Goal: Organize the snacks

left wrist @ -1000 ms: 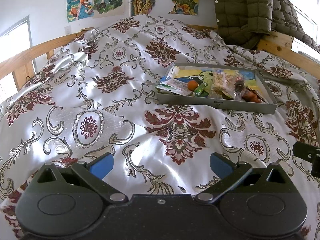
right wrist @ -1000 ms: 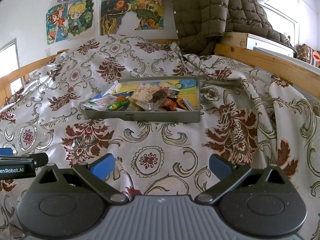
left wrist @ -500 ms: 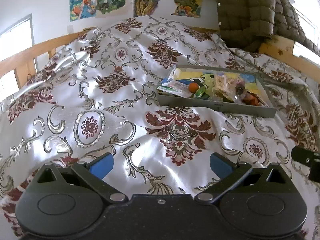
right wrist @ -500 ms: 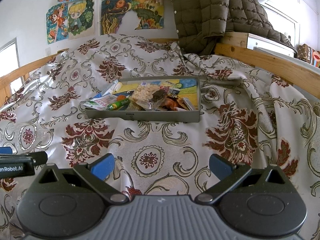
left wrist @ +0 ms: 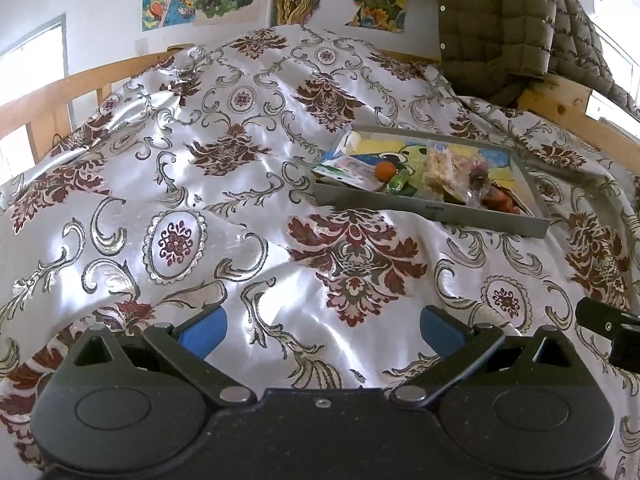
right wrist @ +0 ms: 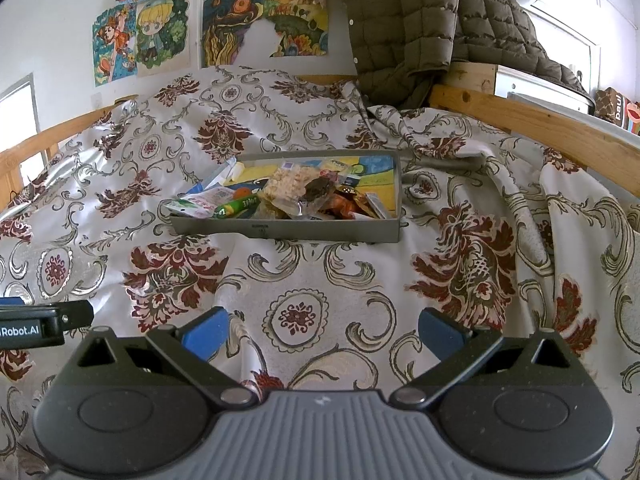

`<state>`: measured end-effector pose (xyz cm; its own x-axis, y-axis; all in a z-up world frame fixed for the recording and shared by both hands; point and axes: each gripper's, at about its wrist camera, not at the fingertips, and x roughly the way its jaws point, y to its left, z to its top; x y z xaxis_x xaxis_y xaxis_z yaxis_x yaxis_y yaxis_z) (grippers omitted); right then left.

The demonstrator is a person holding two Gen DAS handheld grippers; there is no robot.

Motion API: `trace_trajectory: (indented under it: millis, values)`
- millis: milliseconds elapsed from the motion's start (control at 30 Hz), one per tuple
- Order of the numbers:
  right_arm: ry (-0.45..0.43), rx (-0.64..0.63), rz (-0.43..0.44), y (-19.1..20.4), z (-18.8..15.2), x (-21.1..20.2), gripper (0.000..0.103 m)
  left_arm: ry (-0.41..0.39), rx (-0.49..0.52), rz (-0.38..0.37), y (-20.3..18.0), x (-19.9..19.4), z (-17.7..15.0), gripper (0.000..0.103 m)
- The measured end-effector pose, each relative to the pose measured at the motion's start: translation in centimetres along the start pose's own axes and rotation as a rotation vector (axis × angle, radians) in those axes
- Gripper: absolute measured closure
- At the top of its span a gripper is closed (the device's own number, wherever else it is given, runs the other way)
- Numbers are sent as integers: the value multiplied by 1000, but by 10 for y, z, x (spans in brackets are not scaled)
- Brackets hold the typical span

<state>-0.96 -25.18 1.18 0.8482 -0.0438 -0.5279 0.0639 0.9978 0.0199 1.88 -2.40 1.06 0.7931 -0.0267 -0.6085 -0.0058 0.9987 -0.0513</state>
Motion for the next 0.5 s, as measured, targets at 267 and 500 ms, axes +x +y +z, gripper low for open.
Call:
trace_trajectory:
  millis: [267,500]
  values:
    - [3,-3,0,1,-4,0,0,9,-6,0,1,1,-1,1]
    - [5,-4,0,1,-3,1,0,9,-2,-2,1,1,-2,1]
